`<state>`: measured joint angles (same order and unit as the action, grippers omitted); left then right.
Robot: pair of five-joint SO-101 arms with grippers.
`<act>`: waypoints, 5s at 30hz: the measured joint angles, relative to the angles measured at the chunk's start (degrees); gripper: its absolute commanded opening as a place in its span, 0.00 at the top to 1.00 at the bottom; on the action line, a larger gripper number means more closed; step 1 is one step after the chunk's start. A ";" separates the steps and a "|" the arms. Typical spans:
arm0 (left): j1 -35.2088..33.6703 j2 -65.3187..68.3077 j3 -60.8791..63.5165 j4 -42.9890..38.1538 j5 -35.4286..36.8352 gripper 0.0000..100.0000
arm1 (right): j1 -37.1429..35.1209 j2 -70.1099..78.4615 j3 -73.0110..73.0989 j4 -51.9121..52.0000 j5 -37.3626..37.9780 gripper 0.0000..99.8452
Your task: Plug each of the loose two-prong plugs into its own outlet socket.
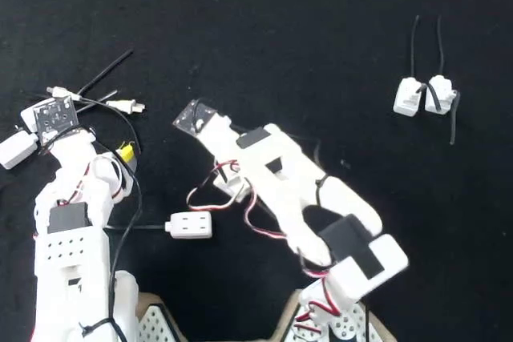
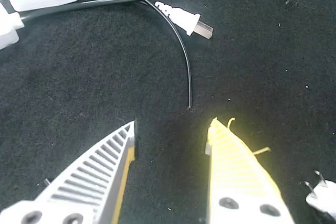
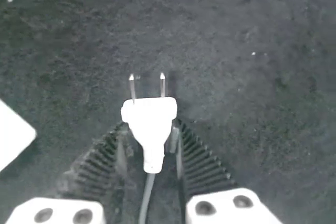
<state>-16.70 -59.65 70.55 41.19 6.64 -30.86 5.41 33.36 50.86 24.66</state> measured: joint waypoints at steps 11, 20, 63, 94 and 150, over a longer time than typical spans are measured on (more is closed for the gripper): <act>2.81 0.00 0.00 0.09 0.00 0.78 | -0.26 -13.98 9.49 -11.08 0.00 0.99; 12.57 -9.58 1.41 0.79 1.93 0.78 | -5.71 -14.15 20.84 -34.11 -2.64 0.99; 14.68 -33.14 13.01 1.05 -0.97 0.78 | -14.42 -57.05 38.51 -30.15 -10.02 0.99; 17.76 -33.67 22.33 -5.80 -2.37 0.78 | -14.07 -45.71 30.42 -21.98 -21.80 0.93; -9.05 -33.05 14.95 8.70 -14.07 0.78 | -13.10 -25.58 -2.02 30.95 -8.70 0.99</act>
<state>-25.76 -92.70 85.49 49.89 -7.43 -43.96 -20.18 31.34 81.80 15.96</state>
